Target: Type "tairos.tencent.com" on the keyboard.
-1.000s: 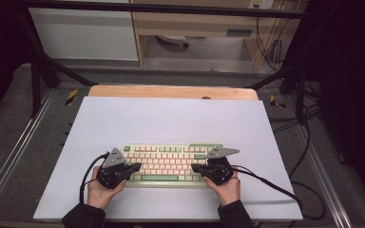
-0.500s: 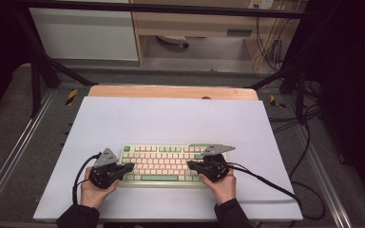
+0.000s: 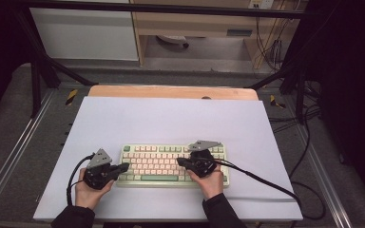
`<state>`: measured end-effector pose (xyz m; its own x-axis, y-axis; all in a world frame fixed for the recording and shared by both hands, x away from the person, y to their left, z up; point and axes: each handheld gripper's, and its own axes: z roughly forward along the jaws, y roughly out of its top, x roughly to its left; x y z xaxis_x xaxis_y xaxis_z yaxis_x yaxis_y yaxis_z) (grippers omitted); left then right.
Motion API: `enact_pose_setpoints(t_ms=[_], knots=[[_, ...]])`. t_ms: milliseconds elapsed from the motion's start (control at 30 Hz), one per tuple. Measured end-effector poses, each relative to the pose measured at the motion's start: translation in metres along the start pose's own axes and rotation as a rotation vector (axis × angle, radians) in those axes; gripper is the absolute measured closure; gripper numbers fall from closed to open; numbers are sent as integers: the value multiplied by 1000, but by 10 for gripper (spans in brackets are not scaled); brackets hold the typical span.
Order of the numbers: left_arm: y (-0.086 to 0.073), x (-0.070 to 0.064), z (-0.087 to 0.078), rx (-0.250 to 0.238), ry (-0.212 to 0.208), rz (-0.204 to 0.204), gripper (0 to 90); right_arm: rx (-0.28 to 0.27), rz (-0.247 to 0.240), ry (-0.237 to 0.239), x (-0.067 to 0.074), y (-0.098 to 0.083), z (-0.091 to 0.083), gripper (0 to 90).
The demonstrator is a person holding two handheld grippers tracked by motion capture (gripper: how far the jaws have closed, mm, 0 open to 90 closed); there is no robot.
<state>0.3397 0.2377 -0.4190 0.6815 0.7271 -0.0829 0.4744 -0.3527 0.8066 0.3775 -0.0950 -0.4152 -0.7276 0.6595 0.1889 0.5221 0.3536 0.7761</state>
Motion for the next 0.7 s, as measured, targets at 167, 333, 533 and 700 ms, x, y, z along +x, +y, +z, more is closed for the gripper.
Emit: enact_pose_setpoints(t_ms=[167,333,533,700], knots=[[-1,1,-1,-7,-1,-5,900,12,-1,-14,0,1,8,900],[-2,3,-1,-8,-1,-7,900,16,9,-21,-2,1,13,900],[-3,3,0,-7,-4,-6,900,37,11,-37,-5,-1,19,900],[-3,2,0,-6,-3,-6,900,53,7,-47,-6,-3,22,900]])
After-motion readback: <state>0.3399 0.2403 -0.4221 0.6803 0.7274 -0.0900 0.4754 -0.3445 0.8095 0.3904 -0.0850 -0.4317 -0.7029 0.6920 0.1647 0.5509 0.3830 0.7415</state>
